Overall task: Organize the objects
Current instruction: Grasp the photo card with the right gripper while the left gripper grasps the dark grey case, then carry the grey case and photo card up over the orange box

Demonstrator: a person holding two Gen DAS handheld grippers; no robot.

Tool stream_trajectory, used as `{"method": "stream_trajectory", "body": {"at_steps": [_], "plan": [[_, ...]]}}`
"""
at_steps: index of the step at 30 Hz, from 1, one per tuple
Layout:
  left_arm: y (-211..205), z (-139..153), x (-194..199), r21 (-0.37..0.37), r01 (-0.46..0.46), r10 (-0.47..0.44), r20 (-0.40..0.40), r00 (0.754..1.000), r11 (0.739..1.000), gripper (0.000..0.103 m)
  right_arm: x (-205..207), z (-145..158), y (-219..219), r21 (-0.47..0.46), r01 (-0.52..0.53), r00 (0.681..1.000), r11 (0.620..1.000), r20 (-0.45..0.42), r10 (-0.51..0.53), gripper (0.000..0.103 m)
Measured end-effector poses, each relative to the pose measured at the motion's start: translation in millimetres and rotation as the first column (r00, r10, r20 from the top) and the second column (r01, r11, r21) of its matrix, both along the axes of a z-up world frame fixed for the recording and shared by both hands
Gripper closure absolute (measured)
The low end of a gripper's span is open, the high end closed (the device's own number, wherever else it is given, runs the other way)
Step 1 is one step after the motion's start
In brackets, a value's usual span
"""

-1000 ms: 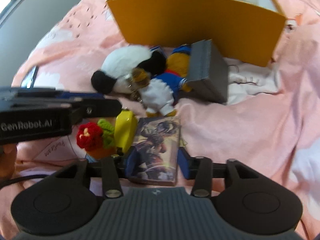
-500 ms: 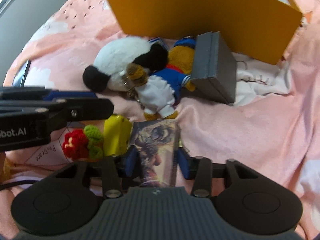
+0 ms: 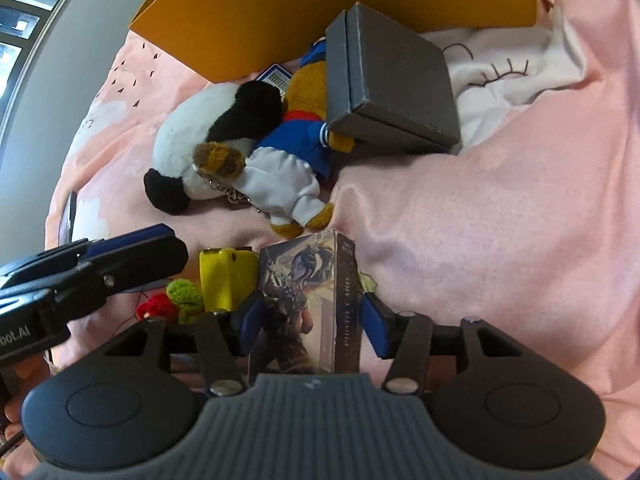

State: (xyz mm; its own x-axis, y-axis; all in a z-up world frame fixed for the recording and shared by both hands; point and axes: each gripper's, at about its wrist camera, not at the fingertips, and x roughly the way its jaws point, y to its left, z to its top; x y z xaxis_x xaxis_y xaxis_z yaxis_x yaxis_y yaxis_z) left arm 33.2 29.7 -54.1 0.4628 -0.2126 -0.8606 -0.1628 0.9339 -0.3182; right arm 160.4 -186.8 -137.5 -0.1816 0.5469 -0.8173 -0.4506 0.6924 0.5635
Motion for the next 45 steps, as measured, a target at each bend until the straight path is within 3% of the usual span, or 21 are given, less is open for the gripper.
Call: {"method": "stream_trajectory", "body": {"at_steps": [3,5,8,13,16,19,23,25,31,39,41,45], "plan": [[-2.7,-0.5,0.4,0.004,0.008,-0.008,-0.003,1.0,1.0,0.068,-2.1,-1.1,0.6,0.024,0.033,0.999,0.999,-0.002,-0.033,0.052],[-2.1,0.8,-0.5,0.001,0.007,-0.007,0.003,1.0,1.0,0.068,-3.5,3.7,-4.8,0.04,0.057,0.998,0.998,0.008,-0.058,0.065],[-0.9,4.3,0.1,-0.02,0.007,-0.006,0.033,0.999,1.0,0.068,-4.8,16.1,-15.9,0.089,0.09,0.996,0.992,0.01,-0.091,0.075],[-5.1,13.6,13.0,-0.062,0.05,-0.045,0.082,0.996,0.997,0.068,-6.9,47.4,-25.3,0.129,0.088,0.987,0.988,0.121,-0.103,0.079],[-8.6,19.7,24.9,-0.071,0.061,-0.053,0.111,0.992,0.996,0.066,-0.7,67.1,-38.3,0.123,0.116,0.967,0.986,0.213,-0.14,0.079],[-12.9,20.1,41.7,-0.073,0.061,-0.051,0.121,0.991,0.995,0.055,10.6,81.2,-55.4,0.126,0.168,0.94,0.978,0.279,-0.197,0.079],[-20.9,9.6,66.2,-0.068,0.061,-0.054,0.106,0.993,0.996,0.045,33.1,91.4,-70.5,0.086,0.247,0.879,0.965,0.399,-0.261,0.079],[-23.8,0.3,79.3,-0.059,0.051,-0.045,0.085,0.995,0.997,0.045,45.7,89.1,-72.5,0.072,0.271,0.865,0.96,0.419,-0.276,0.079],[-23.6,-29.5,108.0,-0.059,0.005,-0.004,0.003,1.0,0.998,0.044,80.7,63.3,-68.6,0.041,0.293,0.866,0.955,0.413,-0.283,0.079],[-35.7,-45.3,126.6,-0.019,0.038,-0.039,-0.024,0.999,0.999,0.045,108.1,25.5,-71.2,0.037,0.299,0.9,0.953,0.32,-0.295,0.078],[-38.8,-48.7,131.0,-0.018,0.046,-0.047,-0.038,0.998,0.999,0.055,114.4,20.7,-71.9,0.046,0.297,0.907,0.954,0.297,-0.297,0.078],[-40.5,-52.1,133.5,-0.011,0.054,-0.054,-0.044,0.998,0.998,0.059,125.2,14.3,-74.4,0.047,0.297,0.92,0.954,0.252,-0.299,0.078]]}}
